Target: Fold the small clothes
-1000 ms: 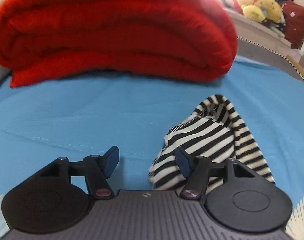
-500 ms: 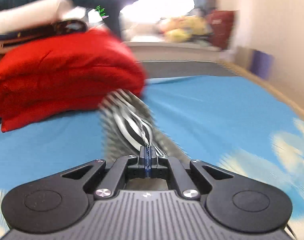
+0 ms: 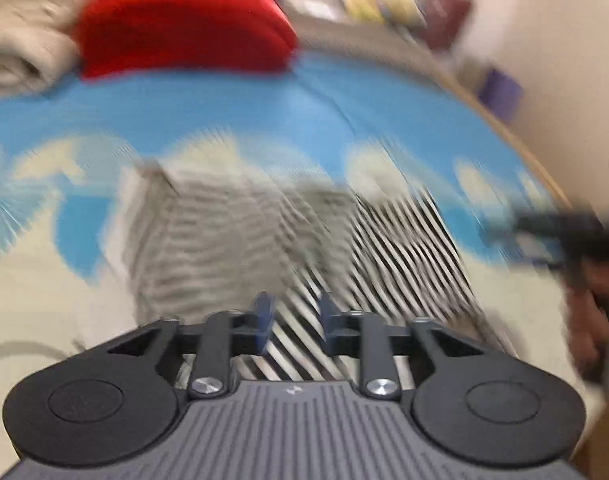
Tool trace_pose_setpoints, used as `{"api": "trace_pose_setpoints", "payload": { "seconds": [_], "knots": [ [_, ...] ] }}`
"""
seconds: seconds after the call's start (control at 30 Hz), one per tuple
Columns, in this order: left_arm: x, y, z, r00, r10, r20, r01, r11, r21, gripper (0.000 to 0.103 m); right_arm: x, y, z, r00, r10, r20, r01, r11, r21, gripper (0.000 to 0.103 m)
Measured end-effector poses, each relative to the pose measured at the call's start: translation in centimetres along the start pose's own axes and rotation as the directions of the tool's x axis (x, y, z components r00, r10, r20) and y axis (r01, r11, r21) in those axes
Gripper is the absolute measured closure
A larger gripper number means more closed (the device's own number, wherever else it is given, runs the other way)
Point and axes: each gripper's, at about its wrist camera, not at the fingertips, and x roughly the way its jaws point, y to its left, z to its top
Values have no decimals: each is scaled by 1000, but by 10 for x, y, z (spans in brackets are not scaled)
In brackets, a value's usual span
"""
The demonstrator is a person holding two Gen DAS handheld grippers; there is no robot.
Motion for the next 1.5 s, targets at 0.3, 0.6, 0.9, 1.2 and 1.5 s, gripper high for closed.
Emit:
{"api": "trace_pose_setpoints", "payload": {
  "seconds": [0.3, 0.6, 0.9, 1.2, 1.5],
  "knots": [
    [93, 76, 4, 916, 213, -339, -290, 937, -196, 57, 36, 42, -26, 960, 234, -151, -233, 972, 28, 55],
    [90, 59, -2, 922, 177, -344, -227, 968, -111, 101, 93, 88, -58, 927, 211, -310, -228, 974, -19, 55],
    [24, 51, 38, 998, -65, 11, 66, 977, -201, 102, 28, 50, -11, 952, 305, 15, -305, 946, 112, 103],
    [66, 71, 1, 952, 64, -301, -137, 964, -228, 78, 77, 65, -41, 912, 334, -240, -313, 942, 123, 44],
    [76, 83, 9, 959, 22, -283, -108, 950, -293, 102, 85, 84, -55, 929, 296, -221, -287, 955, 72, 99]
  ]
}}
